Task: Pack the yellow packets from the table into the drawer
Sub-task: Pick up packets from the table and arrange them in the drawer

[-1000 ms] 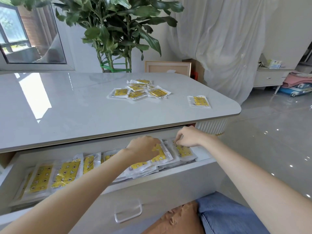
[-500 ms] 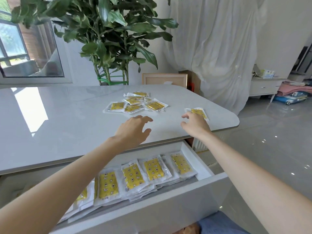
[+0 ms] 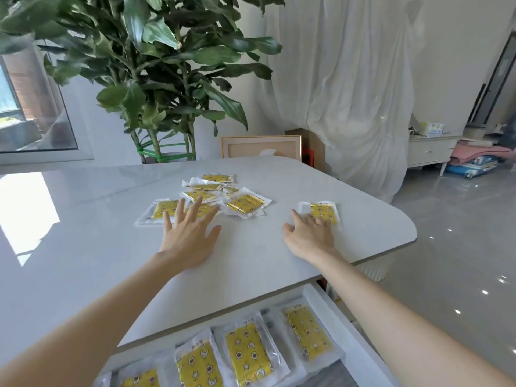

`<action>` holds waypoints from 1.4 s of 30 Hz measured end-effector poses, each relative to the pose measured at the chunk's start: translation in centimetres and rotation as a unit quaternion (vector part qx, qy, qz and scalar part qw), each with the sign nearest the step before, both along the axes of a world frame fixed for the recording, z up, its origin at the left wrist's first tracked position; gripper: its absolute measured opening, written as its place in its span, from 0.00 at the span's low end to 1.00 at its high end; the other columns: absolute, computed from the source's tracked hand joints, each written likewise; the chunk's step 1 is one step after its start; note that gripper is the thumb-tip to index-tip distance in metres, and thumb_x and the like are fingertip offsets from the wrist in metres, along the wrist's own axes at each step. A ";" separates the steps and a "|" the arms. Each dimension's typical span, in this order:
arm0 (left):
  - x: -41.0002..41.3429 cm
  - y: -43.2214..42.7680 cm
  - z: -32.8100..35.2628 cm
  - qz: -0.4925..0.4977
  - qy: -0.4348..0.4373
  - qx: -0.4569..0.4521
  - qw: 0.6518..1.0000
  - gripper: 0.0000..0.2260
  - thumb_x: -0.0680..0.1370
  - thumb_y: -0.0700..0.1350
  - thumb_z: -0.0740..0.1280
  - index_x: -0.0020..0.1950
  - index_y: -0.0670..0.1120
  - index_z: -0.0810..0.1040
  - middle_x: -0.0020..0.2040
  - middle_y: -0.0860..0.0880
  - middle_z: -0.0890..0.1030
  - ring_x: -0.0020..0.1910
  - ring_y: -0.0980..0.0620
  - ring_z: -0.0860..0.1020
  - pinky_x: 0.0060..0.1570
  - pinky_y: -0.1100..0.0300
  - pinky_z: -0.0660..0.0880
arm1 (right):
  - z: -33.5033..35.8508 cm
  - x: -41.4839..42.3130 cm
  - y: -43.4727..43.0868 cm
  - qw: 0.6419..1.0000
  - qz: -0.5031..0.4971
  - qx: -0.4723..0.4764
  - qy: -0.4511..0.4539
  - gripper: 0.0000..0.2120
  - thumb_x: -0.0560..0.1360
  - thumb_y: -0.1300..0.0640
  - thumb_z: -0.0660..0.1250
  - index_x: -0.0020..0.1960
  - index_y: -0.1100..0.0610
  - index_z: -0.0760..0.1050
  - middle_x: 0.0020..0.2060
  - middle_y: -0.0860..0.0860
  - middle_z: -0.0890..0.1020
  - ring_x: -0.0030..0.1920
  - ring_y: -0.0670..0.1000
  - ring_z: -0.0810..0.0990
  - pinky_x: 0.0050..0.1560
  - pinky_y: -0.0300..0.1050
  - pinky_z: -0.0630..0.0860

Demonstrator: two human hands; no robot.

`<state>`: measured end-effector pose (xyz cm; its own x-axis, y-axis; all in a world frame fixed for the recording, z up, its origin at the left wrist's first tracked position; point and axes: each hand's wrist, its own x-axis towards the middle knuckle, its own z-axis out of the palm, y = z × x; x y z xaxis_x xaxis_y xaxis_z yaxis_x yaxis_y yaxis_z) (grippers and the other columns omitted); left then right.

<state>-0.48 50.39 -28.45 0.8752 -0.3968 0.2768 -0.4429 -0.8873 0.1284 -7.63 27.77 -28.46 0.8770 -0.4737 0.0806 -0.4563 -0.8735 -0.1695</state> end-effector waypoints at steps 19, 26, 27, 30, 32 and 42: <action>2.1 2.0 -0.7 0.084 0.090 0.014 0.992 0.25 0.78 0.65 0.45 0.75 0.66 0.48 0.78 0.54 0.48 0.76 0.39 0.46 0.73 0.42 0.44 | 0.2 3.9 4.2 0.997 0.067 0.038 -0.017 0.23 0.81 0.42 0.43 0.74 0.38 0.59 0.74 0.55 0.61 0.73 0.58 0.52 0.74 0.56 0.48; -1.0 4.1 -0.5 0.094 0.101 0.017 0.990 0.24 0.78 0.64 0.46 0.74 0.66 0.50 0.78 0.53 0.49 0.77 0.38 0.46 0.73 0.44 0.44 | 0.3 0.4 5.1 0.996 0.082 0.040 -0.022 0.22 0.81 0.43 0.45 0.74 0.39 0.60 0.74 0.52 0.61 0.72 0.58 0.54 0.74 0.56 0.49; -1.5 4.5 -0.4 0.095 0.103 0.016 0.990 0.24 0.78 0.64 0.46 0.74 0.66 0.51 0.79 0.53 0.49 0.77 0.38 0.46 0.73 0.44 0.43 | 0.3 -0.3 5.3 0.995 0.085 0.043 -0.024 0.22 0.81 0.43 0.45 0.73 0.39 0.61 0.74 0.52 0.62 0.72 0.58 0.54 0.74 0.56 0.48; -3.4 5.6 -0.4 0.095 0.103 0.007 0.990 0.23 0.79 0.63 0.46 0.75 0.66 0.52 0.79 0.53 0.50 0.77 0.38 0.46 0.73 0.43 0.43 | 0.4 -2.6 6.4 0.994 0.091 0.043 -0.030 0.22 0.81 0.42 0.46 0.73 0.40 0.63 0.73 0.52 0.63 0.71 0.58 0.55 0.74 0.55 0.50; -4.7 6.5 -0.4 0.095 0.098 0.002 0.991 0.23 0.79 0.63 0.47 0.74 0.66 0.52 0.79 0.53 0.50 0.77 0.39 0.46 0.73 0.44 0.43 | 0.5 -4.1 7.3 0.994 0.099 0.041 -0.029 0.22 0.81 0.42 0.46 0.72 0.40 0.63 0.73 0.51 0.64 0.71 0.57 0.56 0.73 0.54 0.51; -11.2 11.4 -0.3 0.118 0.096 -0.003 0.988 0.22 0.80 0.60 0.47 0.75 0.64 0.53 0.78 0.51 0.51 0.76 0.37 0.47 0.73 0.41 0.44 | 0.6 -7.8 13.8 0.984 0.170 0.055 -0.007 0.21 0.81 0.42 0.46 0.71 0.42 0.64 0.73 0.50 0.63 0.72 0.58 0.55 0.73 0.56 0.53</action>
